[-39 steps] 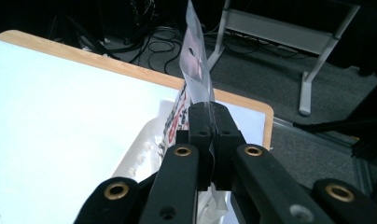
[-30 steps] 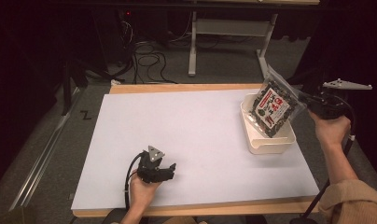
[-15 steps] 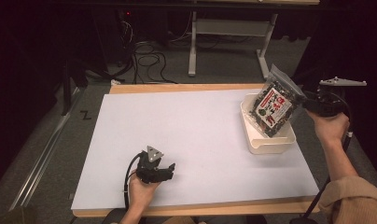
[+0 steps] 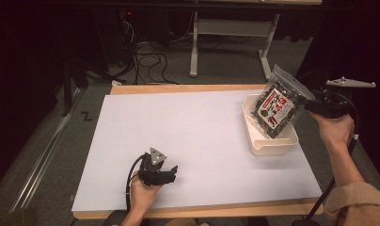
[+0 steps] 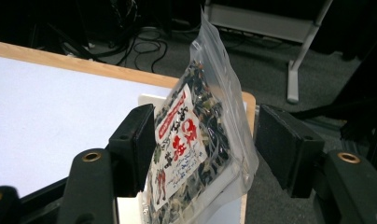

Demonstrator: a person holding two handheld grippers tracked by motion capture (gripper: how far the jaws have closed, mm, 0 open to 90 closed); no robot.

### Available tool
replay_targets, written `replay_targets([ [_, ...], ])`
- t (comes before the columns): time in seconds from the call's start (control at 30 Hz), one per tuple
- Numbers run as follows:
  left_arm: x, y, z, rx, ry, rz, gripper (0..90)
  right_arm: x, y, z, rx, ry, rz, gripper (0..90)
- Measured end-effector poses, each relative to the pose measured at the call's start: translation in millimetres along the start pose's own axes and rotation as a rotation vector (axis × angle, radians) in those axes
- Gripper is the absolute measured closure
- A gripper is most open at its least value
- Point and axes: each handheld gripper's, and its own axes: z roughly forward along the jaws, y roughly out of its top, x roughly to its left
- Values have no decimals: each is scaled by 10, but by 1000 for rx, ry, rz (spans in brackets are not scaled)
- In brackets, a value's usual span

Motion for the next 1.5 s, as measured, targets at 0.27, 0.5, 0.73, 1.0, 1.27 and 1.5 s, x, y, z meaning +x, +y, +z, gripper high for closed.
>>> replay_targets([
  [0.27, -9, 11, 5, 3, -10, 5, 260, 51, -20, -158, -58, 16, -29, 378],
  [0.5, -14, 12, -16, 2, -3, 11, 253, 90, -45, -312, -87, 44, -23, 349],
  [0.73, -34, -1, -10, 4, 0, 16, 248, 139, -82, -424, -118, 86, -24, 328],
  [1.0, -37, -9, -3, 6, -9, 9, 246, 204, -119, -505, -135, 112, -21, 334],
  [1.27, -19, -13, 5, 6, -23, -10, 246, 333, -145, -616, -152, 155, -38, 335],
  [1.5, -16, -18, 1, 7, -21, -14, 246, 423, -210, -671, -167, 195, -41, 335],
])
